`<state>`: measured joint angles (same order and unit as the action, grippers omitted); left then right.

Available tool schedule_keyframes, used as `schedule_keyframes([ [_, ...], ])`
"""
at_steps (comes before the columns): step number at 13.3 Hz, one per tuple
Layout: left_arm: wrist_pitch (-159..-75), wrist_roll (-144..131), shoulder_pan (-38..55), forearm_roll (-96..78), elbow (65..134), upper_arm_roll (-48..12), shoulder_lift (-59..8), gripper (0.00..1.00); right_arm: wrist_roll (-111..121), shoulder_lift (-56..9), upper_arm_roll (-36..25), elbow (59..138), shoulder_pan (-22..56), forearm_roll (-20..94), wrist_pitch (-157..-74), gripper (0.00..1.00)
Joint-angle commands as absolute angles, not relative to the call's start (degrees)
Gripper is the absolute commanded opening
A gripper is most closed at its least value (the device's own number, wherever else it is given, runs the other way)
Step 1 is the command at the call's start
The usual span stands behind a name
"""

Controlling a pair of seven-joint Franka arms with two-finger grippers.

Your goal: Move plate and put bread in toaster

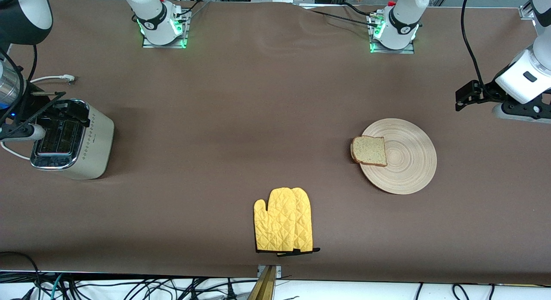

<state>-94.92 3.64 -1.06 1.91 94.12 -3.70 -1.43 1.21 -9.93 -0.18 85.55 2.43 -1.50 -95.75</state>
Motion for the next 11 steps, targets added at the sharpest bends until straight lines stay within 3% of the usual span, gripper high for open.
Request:
schedule_keyframes([
  [1, -94.75, 3.43, -0.88, 1.58, 94.31, -3.69, -0.62, 1.0, 1.67, -9.84, -0.09, 85.34, 2.37, -2.29, -95.8, 1.0],
  [11, -94.75, 4.04, -0.88, 1.76, 93.6, -3.6, -1.14, 1.0, 1.85, -9.93, -0.09, 85.34, 2.29, -2.29, -95.8, 1.0],
])
